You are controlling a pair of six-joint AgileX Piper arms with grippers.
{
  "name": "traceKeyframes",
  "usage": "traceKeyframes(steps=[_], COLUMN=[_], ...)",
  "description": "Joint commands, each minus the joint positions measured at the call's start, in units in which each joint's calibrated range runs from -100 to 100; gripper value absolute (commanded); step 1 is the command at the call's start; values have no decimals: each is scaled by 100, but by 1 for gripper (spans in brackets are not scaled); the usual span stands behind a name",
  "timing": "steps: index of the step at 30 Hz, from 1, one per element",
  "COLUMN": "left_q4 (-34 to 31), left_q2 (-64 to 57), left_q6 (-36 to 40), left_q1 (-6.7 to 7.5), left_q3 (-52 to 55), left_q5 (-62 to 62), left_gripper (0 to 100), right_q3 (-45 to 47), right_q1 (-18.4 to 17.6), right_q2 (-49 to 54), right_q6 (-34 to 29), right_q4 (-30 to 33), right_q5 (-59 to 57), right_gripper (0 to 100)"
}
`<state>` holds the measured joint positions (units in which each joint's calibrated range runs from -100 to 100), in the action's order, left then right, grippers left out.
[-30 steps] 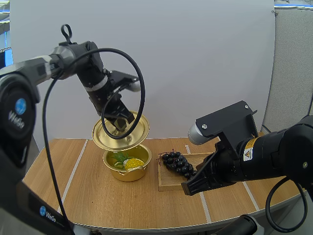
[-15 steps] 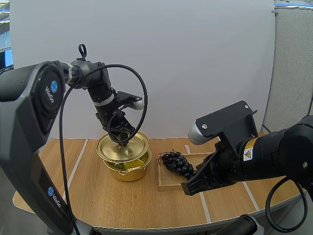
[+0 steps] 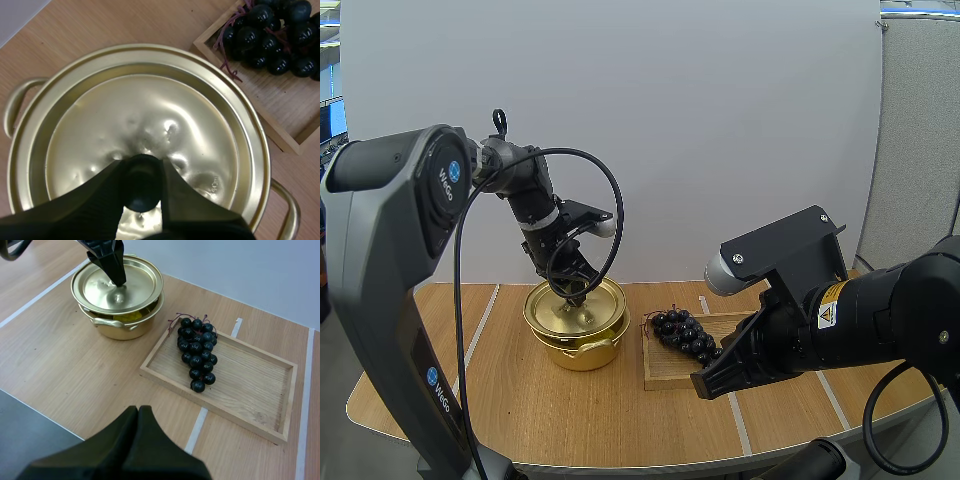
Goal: Open the pot, put the pineapple inside, and close it
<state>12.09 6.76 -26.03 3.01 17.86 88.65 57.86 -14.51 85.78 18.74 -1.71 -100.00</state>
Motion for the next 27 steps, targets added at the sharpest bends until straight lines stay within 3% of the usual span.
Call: traceKeyframes(steps=[1,14,27], left_q4=[129,232,297], left_q2=[44,191,377], left_q6=[-24,-58,-58], left_q1=[17,17,17], left_q3=[1,1,1], left_q5=[-240,-524,127], left_gripper=[0,0,0], right_q3=[24,24,24], right_q1=[31,31,31], right_q2=[44,44,44], right_q6=[-20,-20,-20], right_q4=[4,4,4], right_q5=[0,0,0], right_gripper=[0,0,0])
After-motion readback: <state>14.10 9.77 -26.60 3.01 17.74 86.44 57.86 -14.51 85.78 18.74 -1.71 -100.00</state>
